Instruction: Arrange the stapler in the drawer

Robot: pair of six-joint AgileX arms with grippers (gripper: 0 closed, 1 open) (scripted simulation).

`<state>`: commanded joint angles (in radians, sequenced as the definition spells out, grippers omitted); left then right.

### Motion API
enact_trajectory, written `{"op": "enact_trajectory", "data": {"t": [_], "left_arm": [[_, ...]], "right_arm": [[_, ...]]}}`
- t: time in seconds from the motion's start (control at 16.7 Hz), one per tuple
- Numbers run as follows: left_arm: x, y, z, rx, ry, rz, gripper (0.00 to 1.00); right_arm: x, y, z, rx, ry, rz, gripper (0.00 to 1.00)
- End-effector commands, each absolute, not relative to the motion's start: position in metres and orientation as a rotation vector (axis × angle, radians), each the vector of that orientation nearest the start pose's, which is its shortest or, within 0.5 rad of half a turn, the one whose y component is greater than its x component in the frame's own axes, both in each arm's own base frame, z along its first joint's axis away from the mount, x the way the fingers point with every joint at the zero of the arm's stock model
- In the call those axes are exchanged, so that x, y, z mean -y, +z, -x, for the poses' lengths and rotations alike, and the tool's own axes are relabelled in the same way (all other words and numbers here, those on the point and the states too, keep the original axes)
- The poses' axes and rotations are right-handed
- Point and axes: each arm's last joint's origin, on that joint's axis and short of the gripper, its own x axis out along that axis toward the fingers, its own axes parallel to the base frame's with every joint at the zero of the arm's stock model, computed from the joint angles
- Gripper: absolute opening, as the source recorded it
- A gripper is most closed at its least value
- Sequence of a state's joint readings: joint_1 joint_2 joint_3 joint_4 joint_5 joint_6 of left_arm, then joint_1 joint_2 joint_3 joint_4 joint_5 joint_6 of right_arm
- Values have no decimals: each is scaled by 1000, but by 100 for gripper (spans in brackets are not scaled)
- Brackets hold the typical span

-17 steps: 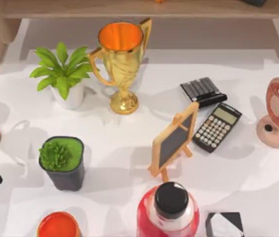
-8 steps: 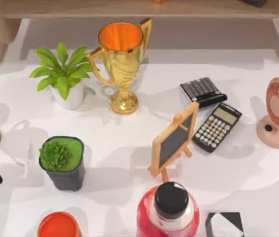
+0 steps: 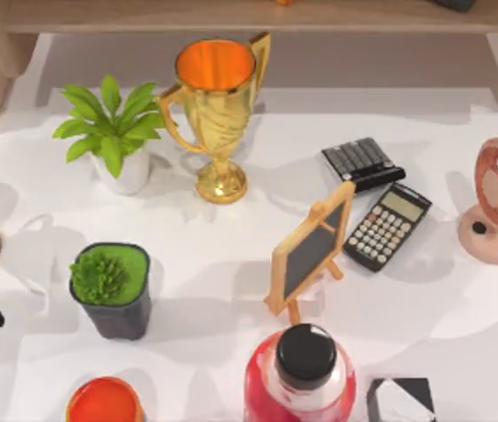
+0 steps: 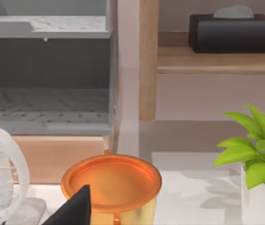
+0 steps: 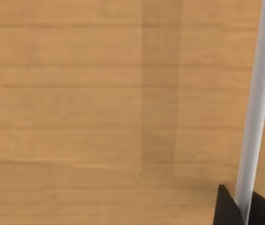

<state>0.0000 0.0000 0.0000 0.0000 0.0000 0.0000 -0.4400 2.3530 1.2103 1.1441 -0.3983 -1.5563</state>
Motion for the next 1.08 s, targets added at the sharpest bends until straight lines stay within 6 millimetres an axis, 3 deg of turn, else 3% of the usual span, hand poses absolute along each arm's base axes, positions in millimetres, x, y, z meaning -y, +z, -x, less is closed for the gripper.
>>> {"op": "enact_trajectory", "data": {"t": [0.48,0.84,1.08], "left_arm": [[1,160,-106,0,0,0,100],[1,160,-106,0,0,0,100],[1,160,-106,0,0,0,100]], "right_arm": [[181,87,-371,-17,-4,1564,0],[181,87,-365,-16,-8,1566,0],[182,86,-339,-17,-5,1564,0]]}}
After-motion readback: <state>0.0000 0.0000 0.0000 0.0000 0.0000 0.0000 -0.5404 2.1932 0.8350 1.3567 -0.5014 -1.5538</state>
